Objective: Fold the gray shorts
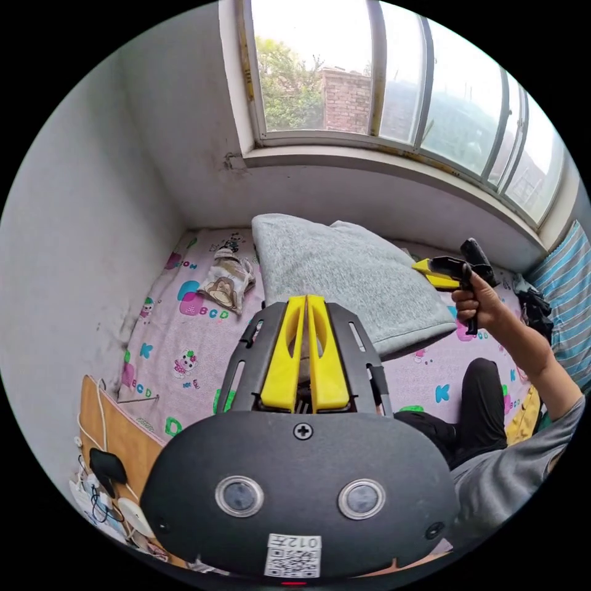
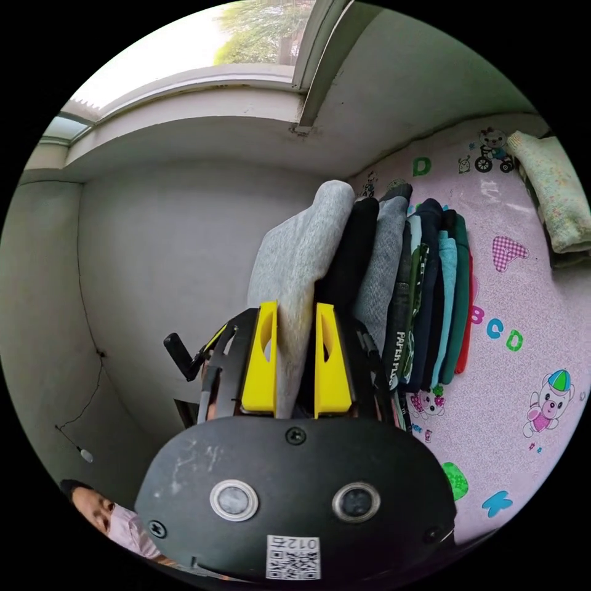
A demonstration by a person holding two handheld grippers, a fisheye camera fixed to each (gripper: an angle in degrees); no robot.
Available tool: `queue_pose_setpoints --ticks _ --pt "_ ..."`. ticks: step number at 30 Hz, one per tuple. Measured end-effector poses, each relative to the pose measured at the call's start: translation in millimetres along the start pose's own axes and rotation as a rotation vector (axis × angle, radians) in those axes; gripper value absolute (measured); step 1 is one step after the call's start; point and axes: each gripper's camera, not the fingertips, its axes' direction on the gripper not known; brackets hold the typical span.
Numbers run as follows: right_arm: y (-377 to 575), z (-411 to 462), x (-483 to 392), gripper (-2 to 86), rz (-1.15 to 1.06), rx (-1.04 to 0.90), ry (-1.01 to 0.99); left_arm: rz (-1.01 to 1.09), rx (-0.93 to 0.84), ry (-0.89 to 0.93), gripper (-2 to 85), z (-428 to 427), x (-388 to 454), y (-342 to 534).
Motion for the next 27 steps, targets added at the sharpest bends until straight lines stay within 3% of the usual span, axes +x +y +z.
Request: queue_pose_setpoints --ticks 7,11,14,17,22,27 --pt "68.2 -57.9 -35.0 9.0 -0.183 0.213 0.13 -0.078 0.045 -0.072 -0.2 -14.1 47.5 0.2" --pt "81.4 -41.9 -30.2 10.2 -0.245 0.054 0.183 -0.111 0.043 -0.079 -0.1 -14.5 70.1 -3.1" --pt "91.5 -56.6 -23.5 9.6 -0.23 0.078 0.131 -0.166 0.11 -0.055 0.1 -34.5 88.7 -4.5" --pt "104.3 -80.0 -24.3 9.1 -0.258 0.098 0.13 -0.19 0.3 -0.034 0.5 -70.2 122.4 0.2" --pt "120.8 -139.8 11.3 8.7 -0.245 0.09 0.13 -0.002 0.6 -0.01 0.7 -113.9 252.5 4.0" --pt "133.5 -231.4 99.2 8.5 -0.094 0.161 0.196 0.165 0.572 0.24 0.9 -68.7 388.5 -1.5"
